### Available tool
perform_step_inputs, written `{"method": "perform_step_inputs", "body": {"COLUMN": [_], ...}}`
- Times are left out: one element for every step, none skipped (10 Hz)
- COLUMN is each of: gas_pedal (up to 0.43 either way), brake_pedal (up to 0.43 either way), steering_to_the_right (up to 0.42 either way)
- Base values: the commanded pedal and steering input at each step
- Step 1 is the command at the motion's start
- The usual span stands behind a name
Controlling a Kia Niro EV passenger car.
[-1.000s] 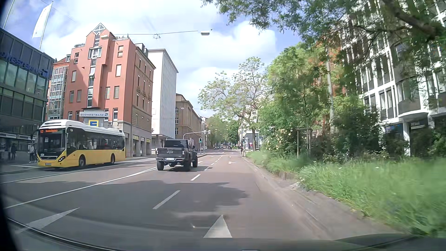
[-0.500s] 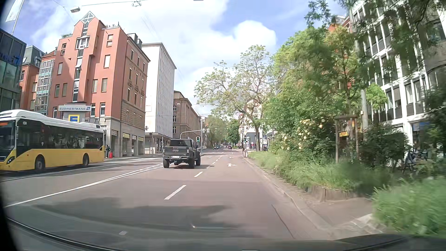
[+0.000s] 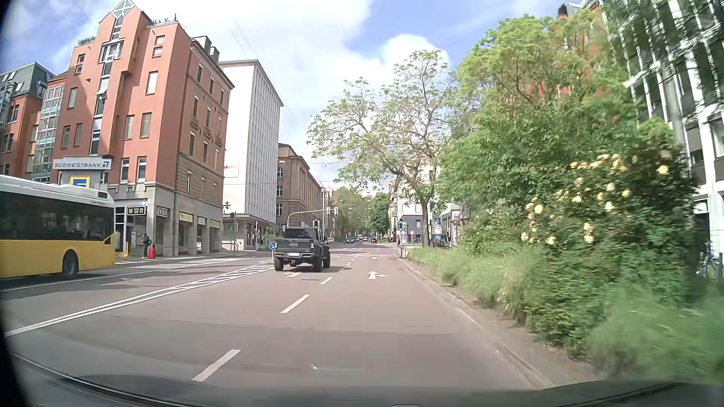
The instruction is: Follow the waypoints while adhering to traffic rules and regulations
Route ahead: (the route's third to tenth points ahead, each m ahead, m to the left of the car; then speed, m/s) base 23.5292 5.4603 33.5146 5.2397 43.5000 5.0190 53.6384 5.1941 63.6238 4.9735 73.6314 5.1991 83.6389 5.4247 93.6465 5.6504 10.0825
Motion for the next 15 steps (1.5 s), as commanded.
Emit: {"method": "perform_step_inputs", "body": {"gas_pedal": [0.11,0.11,0.11,0.11,0.11,0.11,0.11,0.098,0.098,0.098,0.098,0.098,0.098,0.098,0.098], "brake_pedal": [0.0,0.0,0.0,0.0,0.0,0.0,0.0,0.0,0.0,0.0,0.0,0.0,0.0,0.0,0.0], "steering_to_the_right": [0.0,0.0,-0.001,-0.001,-0.001,-0.001,-0.001,-0.001,-0.001,-0.001,-0.001,-0.001,0.0,-0.001,-0.001]}}
